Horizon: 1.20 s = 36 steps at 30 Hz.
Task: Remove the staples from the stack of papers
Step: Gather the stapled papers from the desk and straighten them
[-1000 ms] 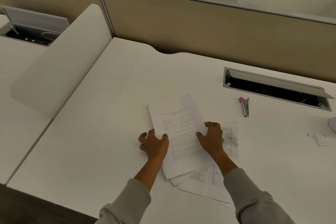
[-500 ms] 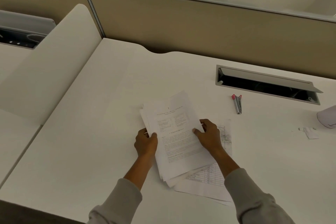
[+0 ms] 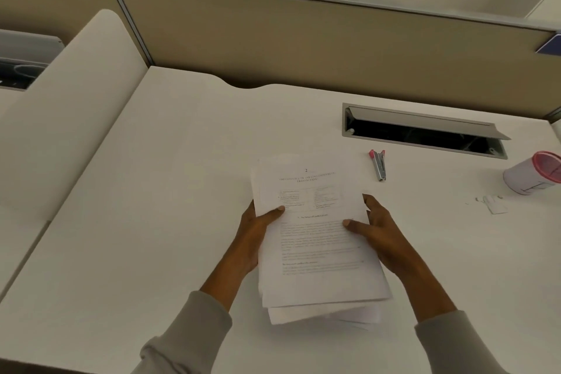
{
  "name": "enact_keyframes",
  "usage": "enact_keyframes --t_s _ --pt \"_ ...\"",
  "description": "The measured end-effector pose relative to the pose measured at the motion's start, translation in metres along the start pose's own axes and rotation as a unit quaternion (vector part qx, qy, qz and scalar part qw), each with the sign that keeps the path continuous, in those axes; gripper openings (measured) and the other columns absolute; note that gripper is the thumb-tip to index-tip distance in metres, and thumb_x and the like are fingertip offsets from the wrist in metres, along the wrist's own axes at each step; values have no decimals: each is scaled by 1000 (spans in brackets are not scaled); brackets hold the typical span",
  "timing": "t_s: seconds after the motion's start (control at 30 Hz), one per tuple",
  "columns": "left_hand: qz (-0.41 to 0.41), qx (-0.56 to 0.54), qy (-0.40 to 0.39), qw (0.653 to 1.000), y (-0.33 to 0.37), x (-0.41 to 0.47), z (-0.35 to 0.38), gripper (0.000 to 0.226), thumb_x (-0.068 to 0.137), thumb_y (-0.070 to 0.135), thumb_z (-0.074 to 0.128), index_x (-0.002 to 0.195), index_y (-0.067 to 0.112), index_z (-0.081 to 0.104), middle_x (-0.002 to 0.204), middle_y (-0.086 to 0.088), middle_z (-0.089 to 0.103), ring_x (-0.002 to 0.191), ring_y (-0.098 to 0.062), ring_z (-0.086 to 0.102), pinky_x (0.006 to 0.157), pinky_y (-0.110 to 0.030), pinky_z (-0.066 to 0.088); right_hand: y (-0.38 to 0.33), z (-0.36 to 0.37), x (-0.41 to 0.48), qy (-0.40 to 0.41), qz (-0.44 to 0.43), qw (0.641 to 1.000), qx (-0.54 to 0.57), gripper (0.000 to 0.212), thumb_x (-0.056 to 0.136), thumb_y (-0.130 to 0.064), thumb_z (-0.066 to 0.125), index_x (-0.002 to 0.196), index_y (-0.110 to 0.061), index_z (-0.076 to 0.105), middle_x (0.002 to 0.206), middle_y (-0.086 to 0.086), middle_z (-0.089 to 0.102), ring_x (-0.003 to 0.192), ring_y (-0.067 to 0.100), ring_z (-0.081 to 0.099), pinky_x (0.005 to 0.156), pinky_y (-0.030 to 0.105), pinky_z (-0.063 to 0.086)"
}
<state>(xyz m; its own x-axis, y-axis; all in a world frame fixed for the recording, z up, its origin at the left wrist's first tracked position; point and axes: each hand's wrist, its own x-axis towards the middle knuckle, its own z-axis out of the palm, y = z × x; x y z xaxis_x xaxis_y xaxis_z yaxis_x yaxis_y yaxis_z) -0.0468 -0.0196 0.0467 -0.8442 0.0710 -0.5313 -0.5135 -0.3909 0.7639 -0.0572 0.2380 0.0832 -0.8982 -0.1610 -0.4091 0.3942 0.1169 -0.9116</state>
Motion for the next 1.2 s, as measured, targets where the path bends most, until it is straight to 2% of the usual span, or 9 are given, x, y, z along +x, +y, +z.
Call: enact_keyframes --t_s 0.13,0.27,0.33,0.47,0.63,0.8,1.0,1.1,1.2 --pt "-18 23 -18 999 -8 0 4 49 88 10 75 132 23 61 124 -4 71 112 -28 69 98 -54 53 3 0 -13 12 -27 1000 -2 41 94 -23 64 133 -23 52 124 -2 68 108 20 69 87 42 58" --pt "1 15 -22 1000 8 -4 -8 49 87 9 74 133 20 61 127 -7 69 114 -28 68 92 -45 57 20 -9 -13 202 7 979 -15 31 97 -42 55 118 -20 62 112 3 72 96 21 71 81 38 57" --pt "10 -2 -31 999 21 -6 -18 48 89 8 70 135 18 60 130 -10 67 117 -31 65 97 -48 54 43 -17 -11 288 69 940 -168 44 92 -43 64 123 -13 57 118 11 68 101 24 65 89 39 51" --pt "32 -30 -41 998 38 -11 -39 44 96 4 58 139 14 58 135 -14 63 123 -33 61 102 -49 51 75 -15 -13 277 186 897 -289 96 71 -57 79 138 -2 40 136 19 48 127 38 46 103 48 41" --pt "49 -75 -19 996 44 -18 -56 44 97 4 54 140 13 57 140 -14 59 126 -34 57 101 -47 51 75 4 -7 272 239 866 -345 103 62 -57 85 133 -2 35 133 16 47 129 38 41 98 55 42" --pt "57 -73 -24 995 45 -28 -54 43 99 3 50 140 15 57 138 -13 61 124 -33 59 98 -47 53 82 2 3 256 258 868 -339 84 64 -54 84 124 -7 48 123 12 57 121 34 51 98 53 46" --pt "51 -72 -19 996 44 -36 -45 43 97 4 54 138 15 59 136 -14 62 123 -33 60 94 -45 56 80 -2 -3 245 126 926 -257 22 83 -30 76 89 -10 68 91 4 72 82 21 67 70 32 55" --pt "51 -61 -27 996 47 -38 -38 43 97 5 55 138 14 59 136 -14 63 122 -33 61 94 -45 56 73 -5 -11 219 60 961 -157 17 84 -25 76 88 -11 68 85 3 72 82 23 71 70 35 59" --pt "51 -53 -48 996 51 -42 -25 41 98 4 54 137 13 60 134 -13 64 118 -32 64 92 -44 57 59 -7 -20 154 8 985 -76 21 87 -22 74 104 -12 67 99 5 74 88 21 73 77 40 62"
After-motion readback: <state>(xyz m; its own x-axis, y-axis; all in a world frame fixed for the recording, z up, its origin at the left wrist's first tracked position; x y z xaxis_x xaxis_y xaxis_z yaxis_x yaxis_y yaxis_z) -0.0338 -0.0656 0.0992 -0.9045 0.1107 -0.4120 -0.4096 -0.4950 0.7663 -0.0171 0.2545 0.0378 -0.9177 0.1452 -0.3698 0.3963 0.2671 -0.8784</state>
